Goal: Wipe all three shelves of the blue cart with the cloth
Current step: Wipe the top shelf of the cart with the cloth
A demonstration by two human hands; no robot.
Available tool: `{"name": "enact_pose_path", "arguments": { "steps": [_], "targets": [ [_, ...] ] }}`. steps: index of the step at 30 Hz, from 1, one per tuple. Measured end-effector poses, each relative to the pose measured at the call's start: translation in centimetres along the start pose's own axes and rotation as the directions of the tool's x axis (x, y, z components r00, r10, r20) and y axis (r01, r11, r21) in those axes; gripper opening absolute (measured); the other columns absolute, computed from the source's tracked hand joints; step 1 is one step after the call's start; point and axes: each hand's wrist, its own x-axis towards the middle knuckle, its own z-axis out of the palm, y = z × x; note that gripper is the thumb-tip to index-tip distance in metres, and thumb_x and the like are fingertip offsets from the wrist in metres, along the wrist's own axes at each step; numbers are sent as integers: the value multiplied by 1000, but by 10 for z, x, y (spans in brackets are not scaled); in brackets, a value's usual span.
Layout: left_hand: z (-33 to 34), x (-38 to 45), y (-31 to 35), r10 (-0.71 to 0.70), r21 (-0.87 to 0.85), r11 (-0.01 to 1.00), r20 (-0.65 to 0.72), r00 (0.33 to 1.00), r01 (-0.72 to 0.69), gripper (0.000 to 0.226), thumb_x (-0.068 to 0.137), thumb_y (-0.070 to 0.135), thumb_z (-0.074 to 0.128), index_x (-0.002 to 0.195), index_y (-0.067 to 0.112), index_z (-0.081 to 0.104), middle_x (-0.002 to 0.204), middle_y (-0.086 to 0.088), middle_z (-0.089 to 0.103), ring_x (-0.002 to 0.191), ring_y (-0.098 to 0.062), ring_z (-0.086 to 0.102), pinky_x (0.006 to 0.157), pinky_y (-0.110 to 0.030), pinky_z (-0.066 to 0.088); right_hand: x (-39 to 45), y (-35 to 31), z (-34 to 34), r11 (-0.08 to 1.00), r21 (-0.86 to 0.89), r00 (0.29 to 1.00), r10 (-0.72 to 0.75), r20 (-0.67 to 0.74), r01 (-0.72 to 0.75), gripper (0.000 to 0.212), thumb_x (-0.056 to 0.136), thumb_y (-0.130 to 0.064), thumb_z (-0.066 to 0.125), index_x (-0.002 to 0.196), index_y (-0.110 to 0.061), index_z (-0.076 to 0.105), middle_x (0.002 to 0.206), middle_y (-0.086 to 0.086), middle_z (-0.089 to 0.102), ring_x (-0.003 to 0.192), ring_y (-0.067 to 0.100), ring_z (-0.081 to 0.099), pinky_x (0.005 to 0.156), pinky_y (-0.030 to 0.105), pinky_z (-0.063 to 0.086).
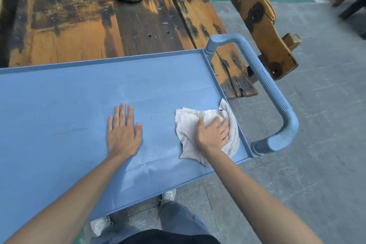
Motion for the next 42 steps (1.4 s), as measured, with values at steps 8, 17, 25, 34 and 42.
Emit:
{"name": "enact_pose_path", "arguments": {
  "steps": [8,17,25,34,42],
  "targets": [
    [3,-2,-2,8,16,1000,-2,1000,-8,68,98,44,24,159,13,22,167,-10,15,155,-26,10,124,-45,10,100,26,-80,-331,-228,-94,-729,678,915,55,106,-49,41,159,-41,30,173,1,12,159,25,13,122,46,25],
    [5,-2,2,-35,24,999,-10,999,36,67,99,46,23,161,21,15,169,-6,7,156,-22,4,125,-43,5,119,46,-69,-322,-230,-73,-709,701,918,60,105,-51,35,161,-46,13,173,-3,0,160,22,-3,128,51,9],
    [5,-1,2,-39,34,999,27,999,39,56,102,47,19,157,45,12,169,-8,0,156,-25,-1,125,-44,4,101,61,-63,-164,-264,57,-742,668,950,57,105,-55,20,161,-46,11,173,-2,-2,160,23,-4,127,53,5],
    [2,-3,3,-34,28,999,49,998,33,55,103,46,17,157,47,10,169,-10,-4,155,-26,-5,125,-46,1,51,88,-45,174,-337,334,-795,506,925,57,104,-62,19,159,-49,18,173,-5,-1,159,20,-5,127,53,8],
    [3,-5,-1,-18,28,999,40,999,17,57,102,43,18,158,42,7,168,-13,-2,155,-27,-4,124,-47,3,11,79,-23,353,-398,513,-739,436,847,56,102,-66,15,157,-56,12,172,-13,-8,158,16,-13,128,49,2]
  ]
}}
